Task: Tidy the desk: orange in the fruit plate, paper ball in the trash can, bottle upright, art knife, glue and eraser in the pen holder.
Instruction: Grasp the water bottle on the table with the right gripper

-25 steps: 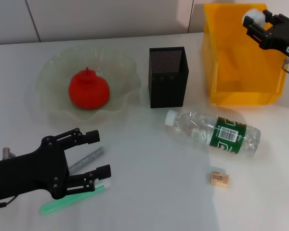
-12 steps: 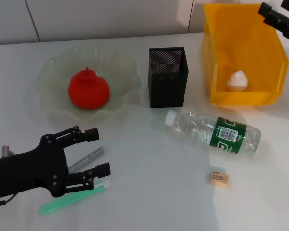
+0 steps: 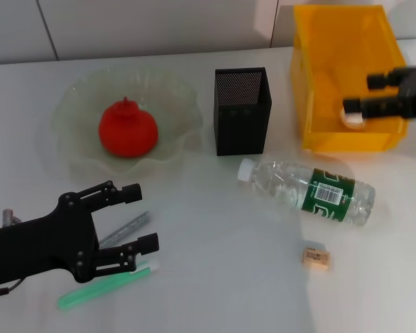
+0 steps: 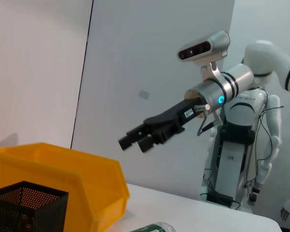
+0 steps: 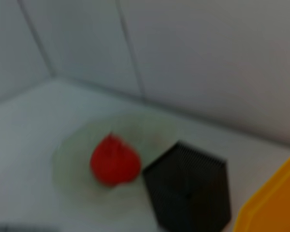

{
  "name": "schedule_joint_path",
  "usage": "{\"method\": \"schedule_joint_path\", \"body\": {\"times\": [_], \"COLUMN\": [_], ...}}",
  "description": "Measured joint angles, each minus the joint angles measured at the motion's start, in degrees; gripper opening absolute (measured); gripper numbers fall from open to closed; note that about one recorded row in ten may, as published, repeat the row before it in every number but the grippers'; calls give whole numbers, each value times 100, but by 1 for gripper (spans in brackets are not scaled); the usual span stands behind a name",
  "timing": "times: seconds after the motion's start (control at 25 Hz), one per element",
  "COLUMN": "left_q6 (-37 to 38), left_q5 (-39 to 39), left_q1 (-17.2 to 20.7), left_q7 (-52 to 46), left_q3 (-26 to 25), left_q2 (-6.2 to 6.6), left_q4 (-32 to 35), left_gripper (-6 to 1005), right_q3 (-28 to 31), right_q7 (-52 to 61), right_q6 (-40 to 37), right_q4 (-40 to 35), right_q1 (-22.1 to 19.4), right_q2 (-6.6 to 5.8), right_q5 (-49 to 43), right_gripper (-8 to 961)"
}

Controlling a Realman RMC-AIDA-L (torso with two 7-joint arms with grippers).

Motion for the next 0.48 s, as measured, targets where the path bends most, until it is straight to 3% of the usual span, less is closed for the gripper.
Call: {"method": "schedule_joint_path", "body": {"times": [0.08, 0.2, 0.32, 0.48], "left_q6": [-4, -5, -5, 20], "left_q5": [0, -9, -40, -46], "left_q1": [0, 2, 14, 23], "left_q7": [5, 7, 5, -12], "left_q3": [-1, -1, 0, 0], "left_q2": [-1, -2, -3, -3], "left_q4": [-2, -3, -3, -3], "left_gripper": [825, 825, 825, 824], "right_q3": [-42, -60, -663, -1480], "right_q7": [314, 462, 543, 593], "right_q6": [-891, -1331, -1724, -1575], "right_q4": [-342, -472, -577, -441], "right_q1": [463, 797, 1359, 1491], "right_q2": [-15, 12, 217, 344], "right_q5": [-917, -1538, -2786, -3212], "right_gripper": [783, 783, 783, 783]}}
